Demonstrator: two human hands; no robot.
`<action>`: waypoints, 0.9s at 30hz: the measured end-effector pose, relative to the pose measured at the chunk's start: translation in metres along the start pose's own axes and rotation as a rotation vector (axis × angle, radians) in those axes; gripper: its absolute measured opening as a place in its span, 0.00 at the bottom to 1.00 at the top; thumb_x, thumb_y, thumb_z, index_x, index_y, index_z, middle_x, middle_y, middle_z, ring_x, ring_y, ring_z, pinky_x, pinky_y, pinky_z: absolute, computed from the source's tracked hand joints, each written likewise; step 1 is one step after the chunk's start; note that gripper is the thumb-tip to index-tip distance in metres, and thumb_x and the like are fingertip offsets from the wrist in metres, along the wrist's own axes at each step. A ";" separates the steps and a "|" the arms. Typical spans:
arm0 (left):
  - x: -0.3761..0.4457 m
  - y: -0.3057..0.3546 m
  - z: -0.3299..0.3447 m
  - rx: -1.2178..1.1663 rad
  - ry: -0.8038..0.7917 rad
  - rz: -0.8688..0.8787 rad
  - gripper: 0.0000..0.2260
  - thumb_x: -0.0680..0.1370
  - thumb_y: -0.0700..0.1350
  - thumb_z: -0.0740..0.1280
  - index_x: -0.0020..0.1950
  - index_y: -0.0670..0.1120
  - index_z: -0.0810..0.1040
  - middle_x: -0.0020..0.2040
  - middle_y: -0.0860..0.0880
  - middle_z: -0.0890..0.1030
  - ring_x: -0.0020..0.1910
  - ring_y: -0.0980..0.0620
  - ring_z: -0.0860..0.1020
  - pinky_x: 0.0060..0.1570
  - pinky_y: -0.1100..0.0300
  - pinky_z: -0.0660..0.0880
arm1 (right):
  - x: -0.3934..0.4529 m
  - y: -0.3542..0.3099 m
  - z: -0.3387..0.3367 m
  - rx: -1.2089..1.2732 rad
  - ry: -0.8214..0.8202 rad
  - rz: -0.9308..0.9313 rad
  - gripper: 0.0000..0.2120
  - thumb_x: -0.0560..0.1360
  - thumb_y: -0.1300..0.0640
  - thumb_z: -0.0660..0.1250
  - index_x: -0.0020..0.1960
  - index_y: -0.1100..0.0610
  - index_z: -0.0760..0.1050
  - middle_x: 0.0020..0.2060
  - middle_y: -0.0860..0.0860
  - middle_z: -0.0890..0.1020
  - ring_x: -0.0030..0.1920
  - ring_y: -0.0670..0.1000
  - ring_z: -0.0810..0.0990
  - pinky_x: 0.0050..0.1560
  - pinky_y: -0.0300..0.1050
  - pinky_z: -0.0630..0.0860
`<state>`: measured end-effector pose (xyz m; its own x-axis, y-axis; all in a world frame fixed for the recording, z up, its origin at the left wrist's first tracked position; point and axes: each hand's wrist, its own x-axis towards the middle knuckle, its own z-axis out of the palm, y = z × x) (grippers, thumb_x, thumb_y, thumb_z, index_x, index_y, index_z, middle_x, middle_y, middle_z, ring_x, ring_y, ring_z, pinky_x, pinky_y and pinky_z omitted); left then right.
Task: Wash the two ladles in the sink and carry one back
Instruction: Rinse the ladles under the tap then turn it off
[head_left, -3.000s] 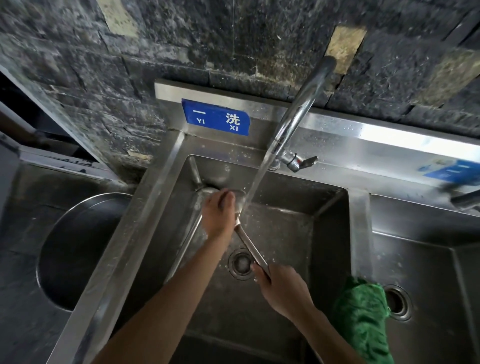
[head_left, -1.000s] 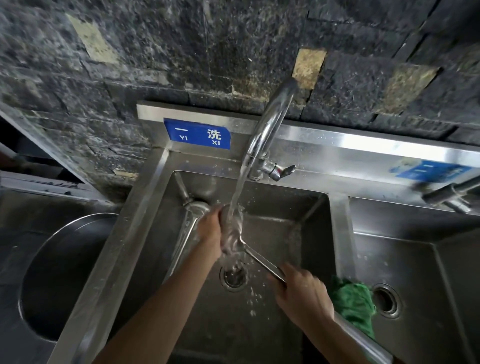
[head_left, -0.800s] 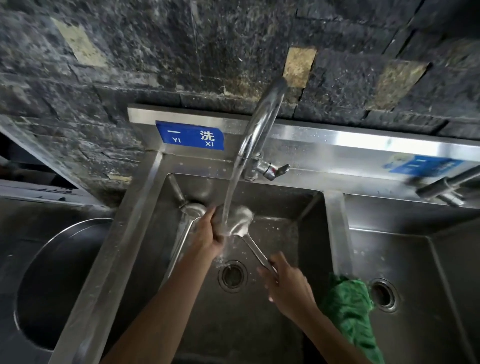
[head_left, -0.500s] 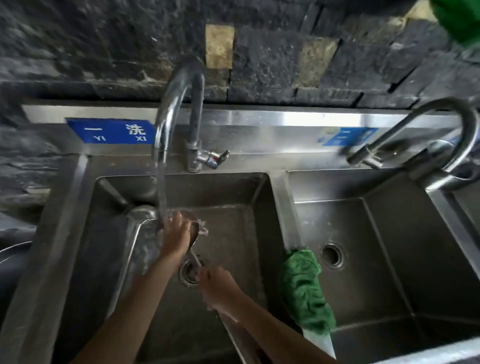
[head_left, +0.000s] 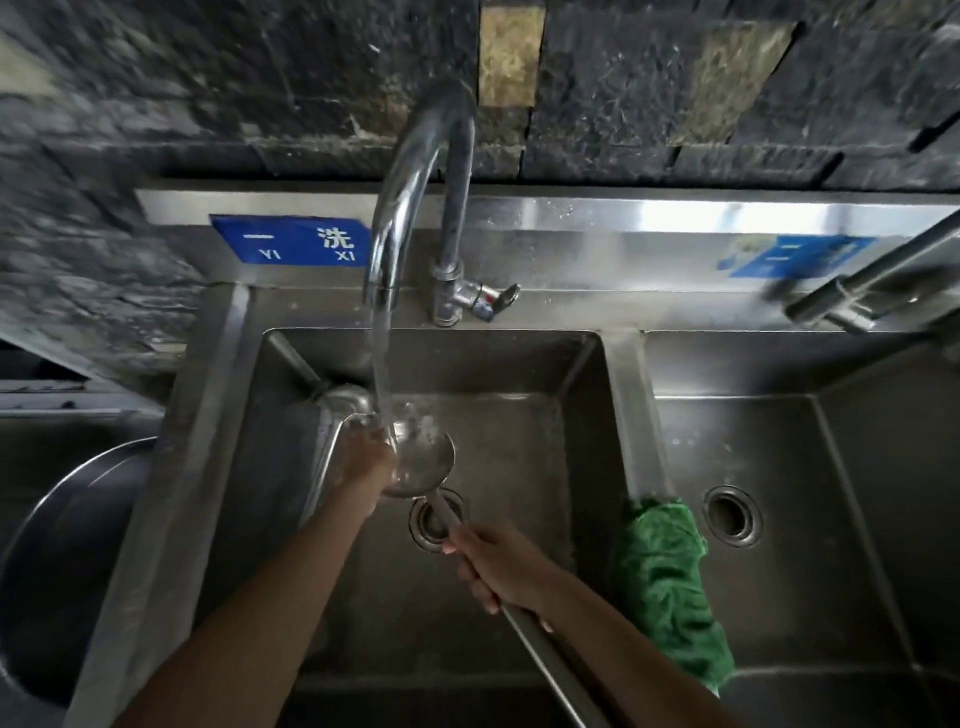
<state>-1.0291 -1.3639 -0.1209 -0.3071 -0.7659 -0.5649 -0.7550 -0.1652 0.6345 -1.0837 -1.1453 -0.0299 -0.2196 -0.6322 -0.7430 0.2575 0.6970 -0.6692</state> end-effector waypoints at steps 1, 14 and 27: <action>0.006 -0.007 0.007 -0.242 -0.021 -0.122 0.09 0.81 0.46 0.60 0.59 0.49 0.76 0.56 0.42 0.81 0.49 0.43 0.83 0.44 0.42 0.82 | 0.006 -0.001 0.002 -0.019 0.031 -0.025 0.16 0.84 0.51 0.58 0.49 0.61 0.76 0.28 0.52 0.72 0.21 0.47 0.69 0.23 0.41 0.68; -0.049 0.039 -0.009 -1.022 -0.053 -0.174 0.16 0.80 0.55 0.63 0.52 0.44 0.81 0.43 0.46 0.84 0.28 0.54 0.78 0.24 0.60 0.75 | 0.075 -0.038 0.013 -0.442 0.244 -0.159 0.13 0.82 0.48 0.62 0.52 0.56 0.79 0.42 0.56 0.84 0.42 0.56 0.83 0.40 0.47 0.73; -0.094 0.052 -0.059 -0.055 0.120 0.054 0.13 0.80 0.49 0.58 0.50 0.42 0.78 0.46 0.44 0.82 0.43 0.46 0.79 0.39 0.54 0.73 | 0.084 -0.074 0.034 -0.616 0.187 -0.316 0.19 0.82 0.49 0.61 0.34 0.52 0.68 0.28 0.47 0.74 0.30 0.49 0.74 0.31 0.45 0.68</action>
<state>-1.0055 -1.3366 -0.0037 -0.2725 -0.8426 -0.4644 -0.7054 -0.1533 0.6920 -1.0890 -1.2612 -0.0424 -0.3673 -0.8054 -0.4653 -0.4111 0.5893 -0.6955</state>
